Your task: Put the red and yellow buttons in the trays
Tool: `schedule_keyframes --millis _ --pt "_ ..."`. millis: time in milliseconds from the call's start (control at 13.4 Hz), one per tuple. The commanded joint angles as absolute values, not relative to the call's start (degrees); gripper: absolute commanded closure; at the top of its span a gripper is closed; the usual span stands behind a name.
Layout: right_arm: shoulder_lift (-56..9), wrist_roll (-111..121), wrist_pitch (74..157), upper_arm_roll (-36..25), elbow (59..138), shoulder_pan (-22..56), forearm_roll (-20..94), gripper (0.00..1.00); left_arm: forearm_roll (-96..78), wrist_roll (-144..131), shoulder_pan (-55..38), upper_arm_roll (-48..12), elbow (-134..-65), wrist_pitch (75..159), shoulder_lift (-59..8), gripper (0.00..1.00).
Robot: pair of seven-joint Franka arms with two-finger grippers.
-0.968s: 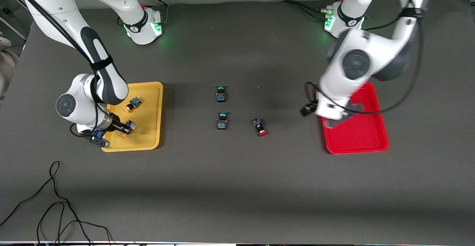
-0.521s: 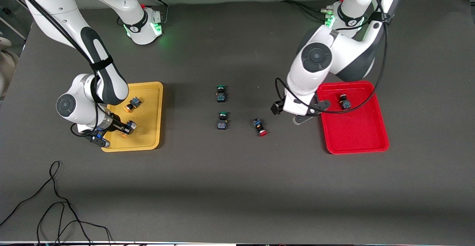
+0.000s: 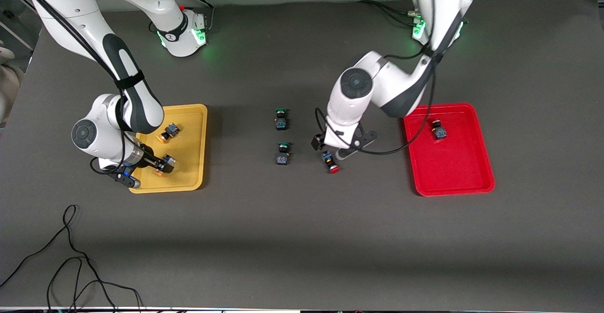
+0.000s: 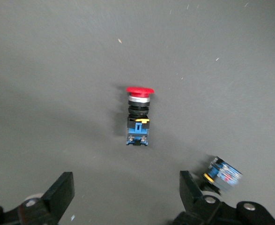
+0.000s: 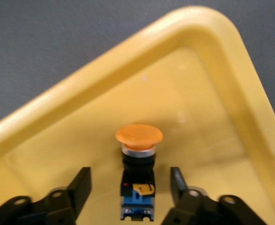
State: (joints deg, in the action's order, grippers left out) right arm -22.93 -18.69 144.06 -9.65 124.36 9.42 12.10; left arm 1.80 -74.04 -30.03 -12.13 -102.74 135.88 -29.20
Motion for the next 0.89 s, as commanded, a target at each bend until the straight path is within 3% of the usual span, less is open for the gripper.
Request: schedule_keyframes --millis 0,372,447,521,596,745,819 --pt "-17.42 -17.05 138.98 -9.84 123.32 9.76 12.57 0.00 7.19 -79.96 -31.73 -11.34 -99.85 138.77 -34.44 0.00" --pt "-3.90 -16.87 126.94 -7.84 121.82 8.79 4.68 0.00 12.13 -80.69 -31.73 -10.55 -93.43 139.22 -42.54 0.03" --pt "-0.56 -16.87 122.82 -4.78 121.03 6.61 2.66 0.00 12.13 -80.51 -31.73 -10.20 -93.25 139.22 -42.71 0.23" --pt "3.39 -16.79 119.65 -0.66 120.85 3.89 0.90 0.00 12.22 -80.51 -31.73 -10.20 -93.25 139.13 -42.71 0.57" --pt "7.17 -16.70 117.79 1.99 120.94 2.39 0.27 0.00 12.22 -80.42 -31.73 -10.20 -93.25 139.04 -42.71 0.84" --pt "12.63 -16.53 113.40 2.90 120.24 2.29 0.18 0.00 12.13 -80.16 -31.55 -10.20 -93.08 138.69 -42.54 1.00" --pt "14.14 -15.13 110.51 2.90 118.76 2.20 0.26 0.00 12.13 -79.98 -31.47 -10.20 -93.08 138.26 -42.28 1.00"
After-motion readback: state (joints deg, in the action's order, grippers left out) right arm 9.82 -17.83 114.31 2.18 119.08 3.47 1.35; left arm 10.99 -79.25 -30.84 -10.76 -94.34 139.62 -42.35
